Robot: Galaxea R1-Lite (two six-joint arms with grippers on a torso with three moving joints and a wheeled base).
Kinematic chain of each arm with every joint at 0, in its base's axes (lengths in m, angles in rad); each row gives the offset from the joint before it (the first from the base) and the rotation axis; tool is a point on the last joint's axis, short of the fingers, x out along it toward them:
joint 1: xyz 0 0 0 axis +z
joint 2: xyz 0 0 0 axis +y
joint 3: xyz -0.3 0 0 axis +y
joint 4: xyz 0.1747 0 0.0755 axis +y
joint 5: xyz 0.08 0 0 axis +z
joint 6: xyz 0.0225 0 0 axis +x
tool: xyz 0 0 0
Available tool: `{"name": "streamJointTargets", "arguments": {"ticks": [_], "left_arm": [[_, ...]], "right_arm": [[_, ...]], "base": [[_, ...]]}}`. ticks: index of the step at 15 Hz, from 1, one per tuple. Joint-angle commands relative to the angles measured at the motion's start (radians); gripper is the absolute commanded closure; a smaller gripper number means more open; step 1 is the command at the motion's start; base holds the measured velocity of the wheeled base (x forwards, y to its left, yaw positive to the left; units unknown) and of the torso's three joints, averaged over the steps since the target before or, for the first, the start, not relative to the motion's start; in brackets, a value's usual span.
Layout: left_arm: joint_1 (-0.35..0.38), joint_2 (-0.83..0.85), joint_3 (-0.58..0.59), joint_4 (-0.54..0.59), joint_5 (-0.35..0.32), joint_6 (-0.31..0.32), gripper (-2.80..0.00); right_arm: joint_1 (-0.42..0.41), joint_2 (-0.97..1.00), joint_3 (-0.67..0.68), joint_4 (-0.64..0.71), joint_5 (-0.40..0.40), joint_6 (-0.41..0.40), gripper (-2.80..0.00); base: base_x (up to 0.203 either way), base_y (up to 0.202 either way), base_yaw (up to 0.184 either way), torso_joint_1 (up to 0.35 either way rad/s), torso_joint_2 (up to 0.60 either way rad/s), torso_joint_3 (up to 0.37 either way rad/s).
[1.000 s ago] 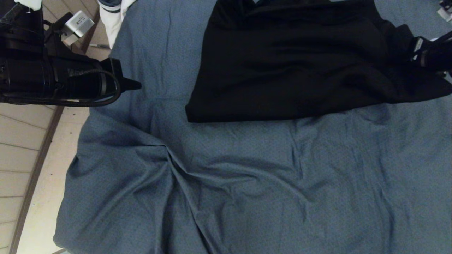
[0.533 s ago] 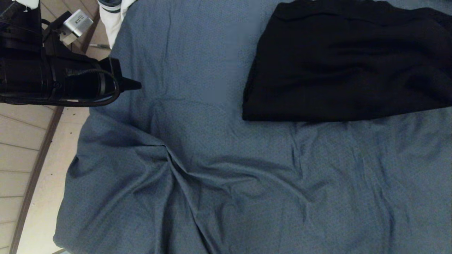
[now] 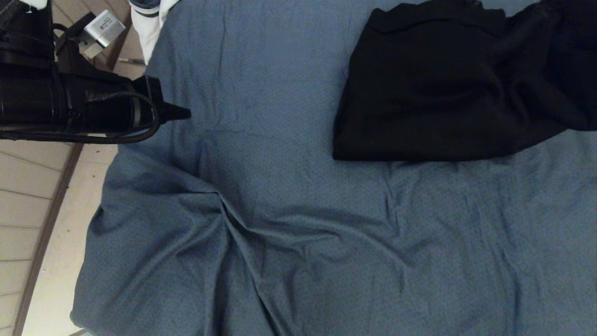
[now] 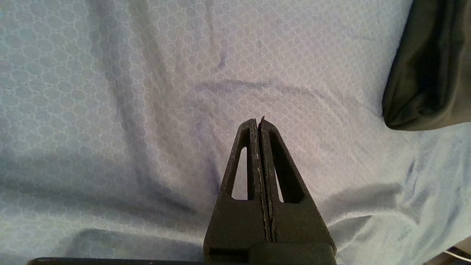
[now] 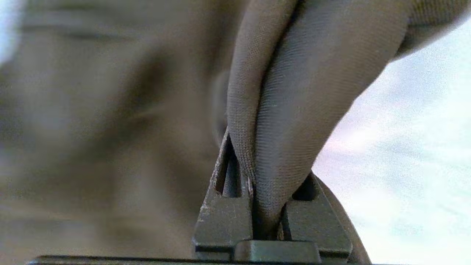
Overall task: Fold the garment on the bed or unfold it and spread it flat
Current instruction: Fold the black sweatshirt
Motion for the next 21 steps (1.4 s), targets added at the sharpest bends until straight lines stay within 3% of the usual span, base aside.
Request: {"name": "streamJointTargets", "arguments": {"ticks": [1, 6, 9, 21], "left_arm": [[-0.012, -0.008, 0.011, -0.001, -0.001, 0.0, 0.0], [-0.012, -0.005, 0.011, -0.001, -0.001, 0.001, 0.0], [-0.012, -0.002, 0.011, -0.001, -0.001, 0.001, 0.0], [-0.037, -0.005, 0.021, 0.001, -0.003, 0.0, 0.0]], "right_arm": [[0.242, -0.023, -0.003, -0.022, -0.064, 0.005, 0.0], [0.725, -0.018, -0.006, -0.067, -0.24, 0.012, 0.0], [0.882, 0.003, -0.005, -0.073, -0.309, 0.011, 0.0], [0.904, 0.124, 0.023, -0.019, -0.334, 0.004, 0.0]], "base": [[0.0, 0.0, 0.0, 0.0, 0.0, 0.0], [0.0, 0.0, 0.0, 0.0, 0.0, 0.0], [0.0, 0.0, 0.0, 0.0, 0.0, 0.0], [0.0, 0.0, 0.0, 0.0, 0.0, 0.0]]}}
